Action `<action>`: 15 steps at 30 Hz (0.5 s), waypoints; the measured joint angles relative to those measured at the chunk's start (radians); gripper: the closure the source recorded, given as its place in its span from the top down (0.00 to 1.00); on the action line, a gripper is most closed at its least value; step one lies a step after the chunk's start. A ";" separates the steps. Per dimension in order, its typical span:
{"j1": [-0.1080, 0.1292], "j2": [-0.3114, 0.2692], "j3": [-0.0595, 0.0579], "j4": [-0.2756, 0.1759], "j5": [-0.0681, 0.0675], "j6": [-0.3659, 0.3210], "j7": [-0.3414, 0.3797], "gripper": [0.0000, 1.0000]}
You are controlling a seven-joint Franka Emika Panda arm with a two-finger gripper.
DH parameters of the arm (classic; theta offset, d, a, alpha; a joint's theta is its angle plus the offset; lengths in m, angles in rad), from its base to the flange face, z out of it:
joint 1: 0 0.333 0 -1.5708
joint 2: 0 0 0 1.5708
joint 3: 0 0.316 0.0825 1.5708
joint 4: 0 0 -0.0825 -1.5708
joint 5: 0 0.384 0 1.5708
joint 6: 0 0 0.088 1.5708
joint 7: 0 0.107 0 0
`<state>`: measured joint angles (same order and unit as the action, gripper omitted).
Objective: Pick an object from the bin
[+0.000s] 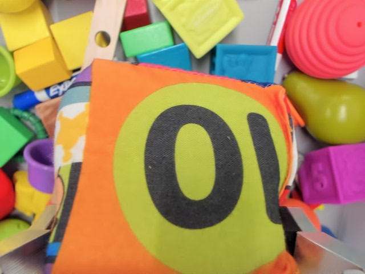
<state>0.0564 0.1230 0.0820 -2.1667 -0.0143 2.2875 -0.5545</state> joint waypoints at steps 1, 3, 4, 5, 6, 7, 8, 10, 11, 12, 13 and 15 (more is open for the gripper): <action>0.000 -0.006 0.000 0.004 0.001 -0.011 -0.001 0.00; 0.000 -0.019 0.000 0.013 0.002 -0.032 -0.002 0.00; 0.000 -0.026 0.000 0.018 0.003 -0.043 -0.002 0.00; 0.000 -0.032 0.000 0.023 0.003 -0.054 -0.002 0.00; 0.000 -0.038 0.000 0.027 0.004 -0.064 -0.003 0.00; 0.000 -0.043 0.000 0.032 0.004 -0.074 -0.003 0.00; 0.000 -0.049 0.000 0.038 0.005 -0.086 -0.003 0.00; 0.000 -0.057 0.000 0.046 0.005 -0.102 -0.004 0.00; 0.000 -0.062 0.000 0.052 0.006 -0.113 -0.004 0.00; 0.000 -0.067 0.000 0.058 0.006 -0.123 -0.004 0.00; 0.000 -0.072 0.000 0.063 0.007 -0.134 -0.005 0.00; 0.000 -0.079 0.000 0.073 0.008 -0.151 -0.005 0.00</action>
<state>0.0564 0.0435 0.0820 -2.0935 -0.0067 2.1369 -0.5596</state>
